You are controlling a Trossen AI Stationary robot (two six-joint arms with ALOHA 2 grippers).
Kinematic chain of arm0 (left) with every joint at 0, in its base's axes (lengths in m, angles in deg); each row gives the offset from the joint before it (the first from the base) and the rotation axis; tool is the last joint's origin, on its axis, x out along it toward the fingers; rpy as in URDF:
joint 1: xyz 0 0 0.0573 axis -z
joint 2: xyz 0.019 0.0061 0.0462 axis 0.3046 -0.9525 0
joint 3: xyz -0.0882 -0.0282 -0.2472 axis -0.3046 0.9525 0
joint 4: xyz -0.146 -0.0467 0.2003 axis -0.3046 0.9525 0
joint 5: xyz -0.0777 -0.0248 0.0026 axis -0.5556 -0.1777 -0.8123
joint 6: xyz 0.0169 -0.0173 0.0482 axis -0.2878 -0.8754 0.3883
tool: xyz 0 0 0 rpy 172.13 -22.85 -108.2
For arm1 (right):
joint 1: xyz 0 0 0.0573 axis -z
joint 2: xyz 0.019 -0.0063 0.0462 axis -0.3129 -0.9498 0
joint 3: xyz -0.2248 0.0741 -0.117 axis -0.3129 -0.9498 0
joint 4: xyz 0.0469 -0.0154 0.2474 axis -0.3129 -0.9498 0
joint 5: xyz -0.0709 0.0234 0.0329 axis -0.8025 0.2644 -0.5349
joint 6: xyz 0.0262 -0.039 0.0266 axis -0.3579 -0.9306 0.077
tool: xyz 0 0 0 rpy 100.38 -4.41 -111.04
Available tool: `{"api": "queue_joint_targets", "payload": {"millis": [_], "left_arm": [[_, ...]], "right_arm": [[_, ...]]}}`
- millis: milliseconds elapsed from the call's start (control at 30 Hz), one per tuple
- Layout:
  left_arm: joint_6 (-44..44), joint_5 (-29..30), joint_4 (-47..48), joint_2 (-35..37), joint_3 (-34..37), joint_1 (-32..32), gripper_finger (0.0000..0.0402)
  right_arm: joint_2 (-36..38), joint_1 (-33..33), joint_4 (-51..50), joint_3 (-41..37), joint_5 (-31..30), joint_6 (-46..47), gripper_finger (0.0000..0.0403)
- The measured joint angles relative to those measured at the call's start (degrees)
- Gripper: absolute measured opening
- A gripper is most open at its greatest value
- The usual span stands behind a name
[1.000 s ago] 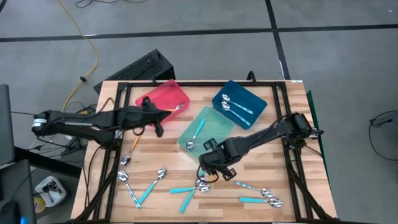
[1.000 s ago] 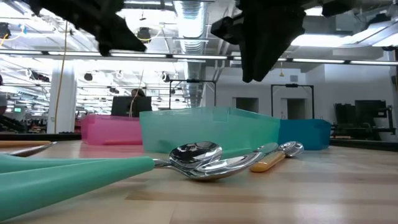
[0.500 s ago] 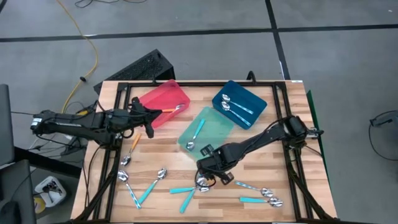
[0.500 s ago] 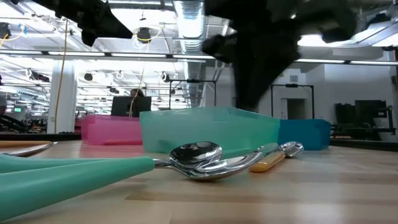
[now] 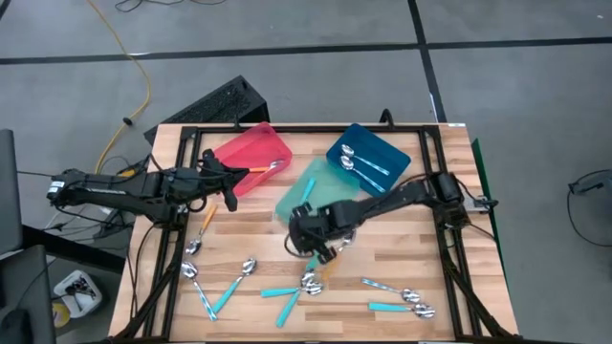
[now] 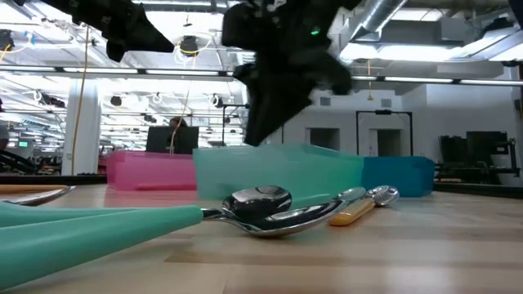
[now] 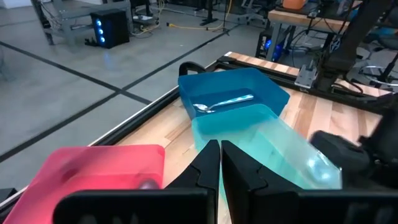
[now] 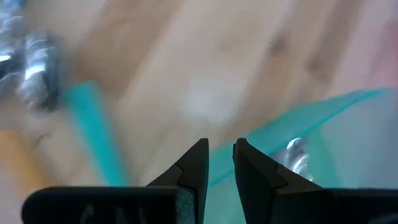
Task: Sort silverware by color (type)
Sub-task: Adjust the green bin
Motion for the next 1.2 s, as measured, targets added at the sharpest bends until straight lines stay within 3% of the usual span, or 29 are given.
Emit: {"api": "queue_joint_targets", "payload": {"millis": [133,233,367,500,600,800,1200], "left_arm": [[-0.1,0.0,0.1,0.0,0.0,0.0,0.0],[-0.6,0.0,0.7,0.0,0.0,0.0,0.0],[-0.9,-0.1,1.9,-0.2,0.0,0.0,0.0],[-0.9,-0.1,2.1,-0.2,0.0,0.0,0.0],[-0.8,-0.1,2.4,-0.2,0.0,0.0,0.0],[-0.3,-0.1,3.2,-0.2,0.0,0.0,0.0],[0.0,-0.1,3.9,-0.2,0.0,0.0,0.0]], "right_arm": [[0.0,2.3,6.3,0.2,0.4,0.3,0.0097],[0.2,2.5,4.8,2.8,-0.1,0.2,0.0097],[2.0,3.2,-5.2,5.2,-10.4,0.9,0.0097],[3.9,8.3,-15.5,4.3,-19.2,4.4,0.0097],[4.0,12.7,-22.3,1.2,-19.2,8.0,0.0097],[4.9,16.6,-22.2,-7.9,-18.9,10.8,0.0097],[5.0,5.4,-26.3,-10.2,-12.3,25.0,0.0097]]}}
